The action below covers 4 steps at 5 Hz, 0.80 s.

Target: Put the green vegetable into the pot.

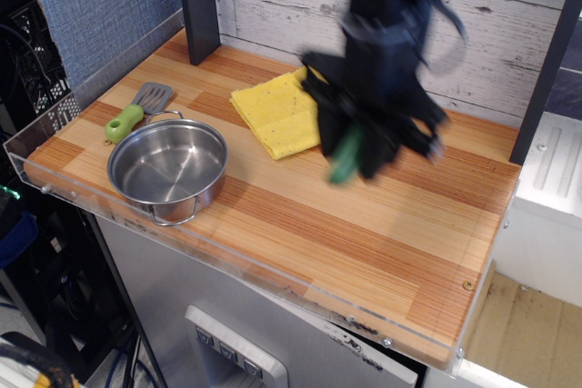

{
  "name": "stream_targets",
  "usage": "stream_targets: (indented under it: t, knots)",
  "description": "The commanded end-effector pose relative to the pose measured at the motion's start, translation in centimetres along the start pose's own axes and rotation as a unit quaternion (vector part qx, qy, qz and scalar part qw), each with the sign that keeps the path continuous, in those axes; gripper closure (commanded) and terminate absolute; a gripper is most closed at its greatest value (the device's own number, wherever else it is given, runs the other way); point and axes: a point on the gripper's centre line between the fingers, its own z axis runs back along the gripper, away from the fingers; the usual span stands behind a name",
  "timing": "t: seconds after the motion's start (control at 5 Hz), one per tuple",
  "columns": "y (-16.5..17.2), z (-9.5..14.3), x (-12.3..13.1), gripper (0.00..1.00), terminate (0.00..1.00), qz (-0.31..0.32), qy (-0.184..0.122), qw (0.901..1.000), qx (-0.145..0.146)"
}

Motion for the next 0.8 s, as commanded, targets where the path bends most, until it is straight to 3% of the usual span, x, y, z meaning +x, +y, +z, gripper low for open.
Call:
stream_targets:
  t: [0.0, 0.4, 0.6]
  knots:
    - [6.1, 4.4, -2.7, 1.0, 0.0, 0.034, -0.019, 0.9992, -0.01]
    - [11.6, 1.9, -5.8, 1.0, 0.0, 0.064, 0.021, 0.9973, 0.03]
    - [13.3, 0.3, -6.4, 1.0, 0.0, 0.064, 0.037, 0.9951, 0.066]
